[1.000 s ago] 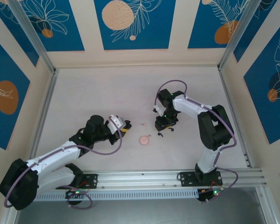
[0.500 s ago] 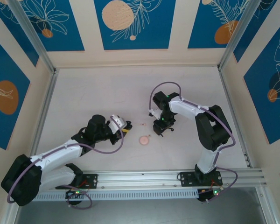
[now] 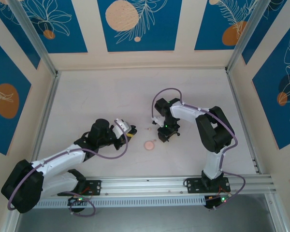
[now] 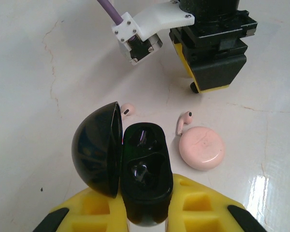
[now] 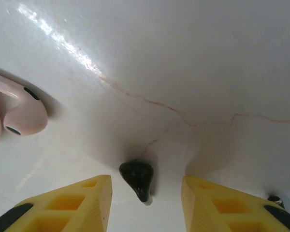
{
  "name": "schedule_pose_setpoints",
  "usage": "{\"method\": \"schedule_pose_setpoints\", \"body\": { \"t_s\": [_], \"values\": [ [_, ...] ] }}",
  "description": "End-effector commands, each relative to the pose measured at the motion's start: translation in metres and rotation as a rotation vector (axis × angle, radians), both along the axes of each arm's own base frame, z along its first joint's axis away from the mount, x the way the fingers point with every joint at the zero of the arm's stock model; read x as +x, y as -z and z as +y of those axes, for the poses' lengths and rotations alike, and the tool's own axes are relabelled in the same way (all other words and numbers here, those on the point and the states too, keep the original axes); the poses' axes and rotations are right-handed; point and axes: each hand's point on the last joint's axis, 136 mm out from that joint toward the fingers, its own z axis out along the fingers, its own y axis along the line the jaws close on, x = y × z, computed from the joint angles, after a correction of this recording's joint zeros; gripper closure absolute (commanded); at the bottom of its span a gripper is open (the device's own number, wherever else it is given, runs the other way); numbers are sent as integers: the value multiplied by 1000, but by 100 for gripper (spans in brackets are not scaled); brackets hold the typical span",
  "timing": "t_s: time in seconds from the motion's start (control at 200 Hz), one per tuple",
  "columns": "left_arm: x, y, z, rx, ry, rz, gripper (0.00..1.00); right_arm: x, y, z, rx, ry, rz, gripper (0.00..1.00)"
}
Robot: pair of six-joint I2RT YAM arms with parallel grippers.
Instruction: Insert wireless bluetooth earbuds into charging case
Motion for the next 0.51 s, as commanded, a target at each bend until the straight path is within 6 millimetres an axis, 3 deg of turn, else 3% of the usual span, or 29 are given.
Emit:
{"method": "schedule_pose_setpoints", "body": {
  "t_s": [0.0,0.5],
  "values": [
    [0,-4,-2,-24,8,-4,86,2,1,6,1,-20,2,58],
    [1,-5,-2,-21,9,-6,86,3,11,11,10,-4,-8,70]
  ]
}}
